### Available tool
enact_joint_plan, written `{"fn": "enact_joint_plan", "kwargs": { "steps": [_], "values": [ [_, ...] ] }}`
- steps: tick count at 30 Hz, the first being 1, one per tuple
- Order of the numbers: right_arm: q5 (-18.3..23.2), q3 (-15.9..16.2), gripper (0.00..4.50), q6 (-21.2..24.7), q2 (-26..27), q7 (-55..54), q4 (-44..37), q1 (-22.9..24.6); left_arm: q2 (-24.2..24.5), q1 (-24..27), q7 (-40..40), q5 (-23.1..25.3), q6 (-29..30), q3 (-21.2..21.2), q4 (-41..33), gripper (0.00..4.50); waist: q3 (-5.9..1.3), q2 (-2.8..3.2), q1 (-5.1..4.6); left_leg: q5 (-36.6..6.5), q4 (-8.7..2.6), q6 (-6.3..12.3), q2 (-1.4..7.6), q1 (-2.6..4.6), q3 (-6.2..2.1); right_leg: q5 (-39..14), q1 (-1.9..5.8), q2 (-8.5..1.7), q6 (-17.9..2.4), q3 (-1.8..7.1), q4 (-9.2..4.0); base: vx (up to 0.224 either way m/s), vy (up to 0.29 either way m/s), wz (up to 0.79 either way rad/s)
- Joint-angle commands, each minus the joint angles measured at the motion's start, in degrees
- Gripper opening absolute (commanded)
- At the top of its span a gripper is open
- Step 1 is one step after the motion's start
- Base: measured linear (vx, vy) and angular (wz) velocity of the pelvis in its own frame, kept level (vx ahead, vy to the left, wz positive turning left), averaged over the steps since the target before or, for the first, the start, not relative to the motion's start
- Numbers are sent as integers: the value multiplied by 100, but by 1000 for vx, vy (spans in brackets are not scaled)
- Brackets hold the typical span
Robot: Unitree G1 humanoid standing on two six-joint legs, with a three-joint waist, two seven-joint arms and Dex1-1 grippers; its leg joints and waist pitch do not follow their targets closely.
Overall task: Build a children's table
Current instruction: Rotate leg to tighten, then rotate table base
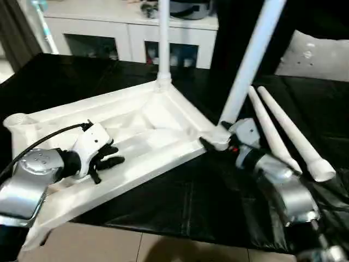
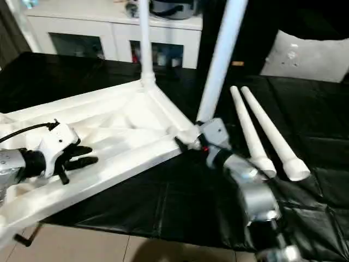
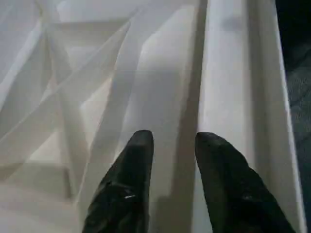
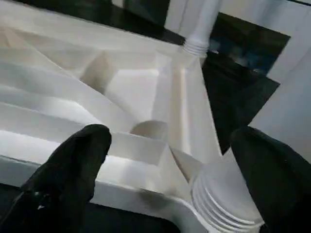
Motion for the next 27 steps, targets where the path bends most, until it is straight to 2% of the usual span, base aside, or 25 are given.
{"fn": "enact_joint_plan", "kwargs": {
  "steps": [1, 3, 4, 5, 7, 9, 10, 12, 14, 15, 16, 17, 19, 21, 22, 27],
  "values": [
    [-115, -214, 450, -253, -189, 4, 565, -282, 169, 17, -176, -69, -131, -58, -158, 194, -339, 40, -39, -1414, -425, 141, 180, 33, -48, -2120, 264, -341, -942, 310, -374, 0, 0, 0],
    [-182, -249, 450, -413, -258, -78, 974, -525, 244, 32, -263, -49, -247, -124, -164, 197, -348, 43, -47, -1388, -416, 147, 181, 34, -44, -2003, 265, -339, -1016, 310, -355, 0, 0, 0],
    [-254, -313, 450, -685, -298, -305, 1586, -915, 330, 22, -327, -3, -318, -212, -153, 210, -346, 42, -52, -1450, -407, 135, 180, 39, -46, -2052, 253, -353, -1061, 303, -349, 0, 0, 0],
    [-276, -332, 450, -763, -304, -384, 1749, -1023, 353, 17, -344, 9, -346, -235, -148, 229, -347, 41, -70, -1471, -406, 126, 170, 28, -50, -2091, 260, -348, -1084, 298, -344, 0, 0, 0],
    [-360, -276, 450, -815, -313, -455, 1865, -1152, 374, -11, -358, 12, -364, -236, -117, 239, -341, 39, -43, -1428, -385, 99, 170, 52, -23, -2107, 248, -345, -1064, 315, -360, 0, 0, 0],
    [-311, -149, 450, -699, -280, -146, 1615, -1093, 466, -69, -390, 63, -375, -228, -37, 238, -364, 25, -44, -1265, -390, 149, 172, 8, -32, -1842, 299, -328, -1039, 315, -307, 0, 0, 0],
    [-276, -95, 450, -624, -250, -6, 1439, -1006, 512, -90, -363, 109, -374, -205, 23, 244, -366, -10, -58, -1234, -388, 178, 168, -8, -29, -1796, 308, -323, -1037, 313, -302, 0, 0, 0],
    [-247, -12, 450, -461, -217, 131, 1119, -822, 563, -132, -269, 191, -399, -148, 150, 280, -362, 5, -58, -1165, -388, 228, 171, -6, -30, -1791, 307, -323, -1019, 313, -306, 0, 0, 0],
    [-167, 116, 450, -144, -182, 296, 644, -489, 547, -284, 164, 416, -524, -16, 526, 275, -353, 28, -58, -1227, -387, 237, 161, 3, -30, -1882, 297, -300, -944, 309, -328, 0, 0, 0],
    [-178, 172, 450, -101, -178, 277, 588, -405, 558, -326, 283, 450, -472, 15, 610, 279, -355, 40, -64, -1261, -397, 220, 171, 9, -37, -1925, 297, -306, -925, 308, -334, 0, 0, 0],
    [-203, 223, 450, -50, -182, 246, 539, -333, 576, -353, 357, 468, -392, 33, 658, 279, -360, 27, -74, -1318, -403, 159, 175, 11, -47, -2013, 301, -316, -932, 299, -339, 0, 0, 0],
    [-241, 272, 450, 12, -193, 219, 461, -250, 603, -365, 406, 496, -319, 44, 691, 303, -360, 27, -74, -1318, -403, 159, 175, 11, -47, -2013, 301, -316, -932, 299, -339, 0, 0, 0],
    [-418, 439, 450, 264, -232, 45, 134, 99, 697, -394, 660, 653, -41, 114, 811, 303, -339, 48, -61, -1446, -411, 109, 180, 36, -45, -2155, 272, -302, -886, 303, -361, 0, 0, 0],
    [-523, 462, 450, 394, -219, -71, -19, 255, 743, -406, 790, 751, 45, 137, 869, 303, -340, 44, -70, -1557, -413, 103, 170, 41, -55, -2338, 262, -308, -820, 294, -380, 0, 0, 0],
    [-599, 432, 450, 565, -141, -226, -144, 398, 795, -407, 942, 877, 136, 145, 942, 303, -339, 62, -65, -1564, -413, 90, 166, 43, -60, -2404, 259, -317, -792, 296, -397, 0, 0, 0],
    [-731, 387, 450, 847, 60, -569, -221, 510, 819, -418, 1265, 1089, 331, 186, 1141, 303, -335, 66, -74, -1657, -422, 53, 170, 56, -78, -2491, 236, -327, -751, 292, -417, 0, 0, 0]
  ]
}}
